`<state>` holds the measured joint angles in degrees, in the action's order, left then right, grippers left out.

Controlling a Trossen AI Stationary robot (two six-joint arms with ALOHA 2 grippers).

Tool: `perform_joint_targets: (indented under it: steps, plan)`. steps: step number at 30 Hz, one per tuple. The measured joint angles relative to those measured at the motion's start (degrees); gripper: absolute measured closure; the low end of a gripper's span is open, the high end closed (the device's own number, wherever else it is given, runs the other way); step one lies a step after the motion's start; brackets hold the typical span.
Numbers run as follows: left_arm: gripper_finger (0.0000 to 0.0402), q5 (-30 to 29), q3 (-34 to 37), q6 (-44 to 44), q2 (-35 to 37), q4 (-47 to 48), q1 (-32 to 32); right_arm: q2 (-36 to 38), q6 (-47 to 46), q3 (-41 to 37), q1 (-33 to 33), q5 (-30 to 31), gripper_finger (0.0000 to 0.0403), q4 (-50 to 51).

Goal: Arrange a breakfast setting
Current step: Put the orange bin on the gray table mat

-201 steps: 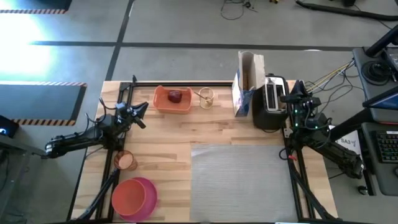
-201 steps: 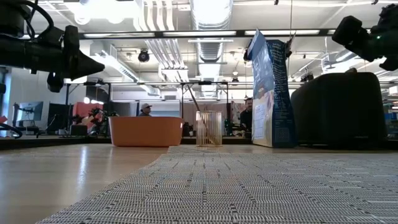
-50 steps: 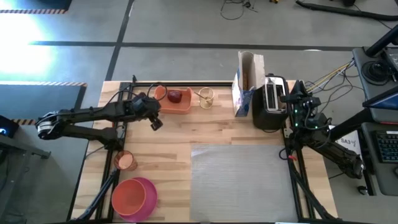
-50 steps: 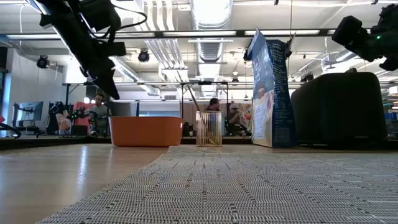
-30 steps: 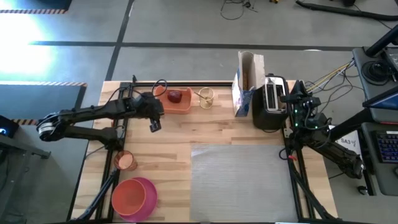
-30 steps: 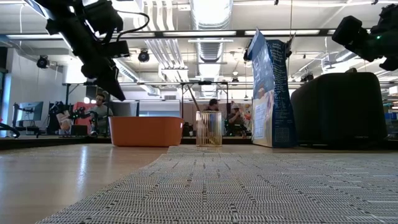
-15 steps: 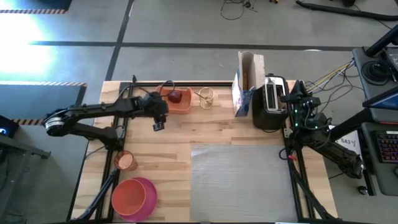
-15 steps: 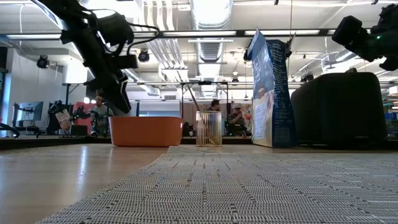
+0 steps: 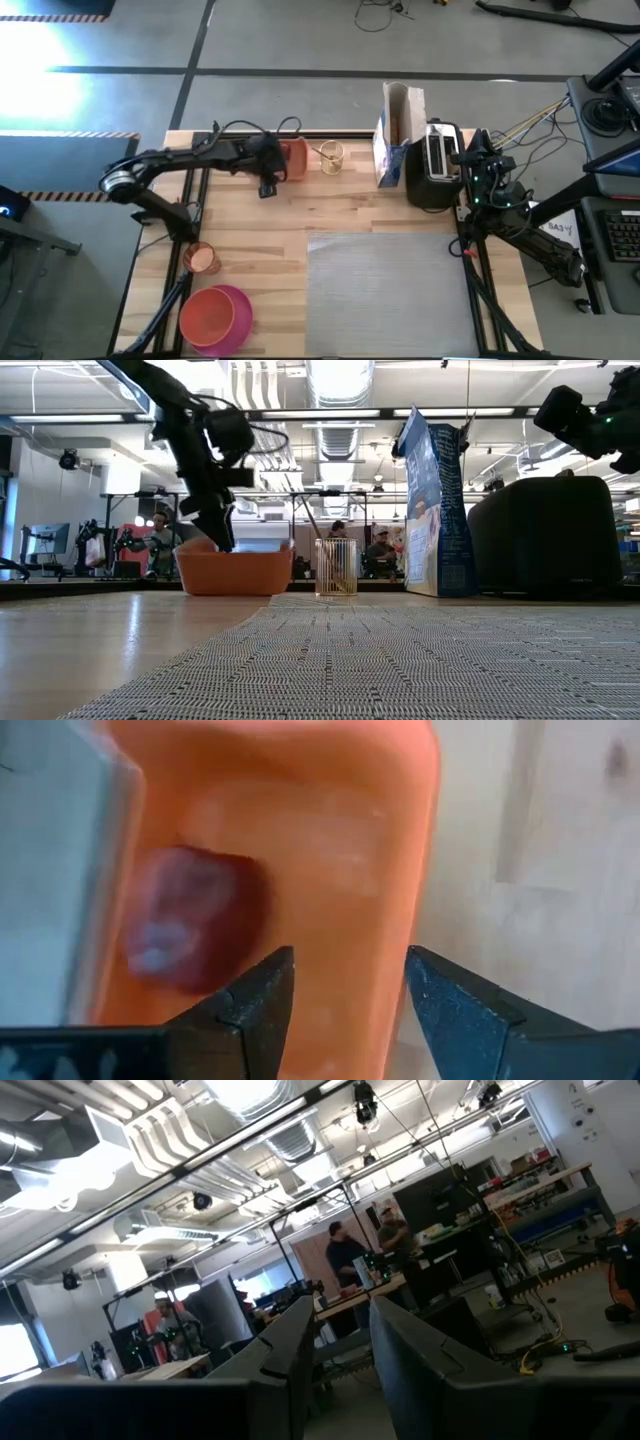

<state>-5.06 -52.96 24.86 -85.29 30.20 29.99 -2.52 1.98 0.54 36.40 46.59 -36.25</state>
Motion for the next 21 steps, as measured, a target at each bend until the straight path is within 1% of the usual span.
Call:
perform_joint_targets:
  steps: [5, 12, 21]
  plan:
    - [0.0221, 1.11, -2.81, 0.00, -2.39, 2.30, 0.10, 0.02, 0.00, -0.01, 0.01, 0.00, 0.0312, 0.00]
    - [0.0221, 1.16, -2.90, -0.45, 0.19, 3.88, 0.10, 0.02, 0.00, 0.01, 0.00, 0.00, 0.0312, 0.02]
    - [0.0221, 1.00, -2.81, -0.48, 0.12, 3.47, 0.71, 0.01, 0.00, 0.00, 0.00, 0.00, 0.0312, 0.01]
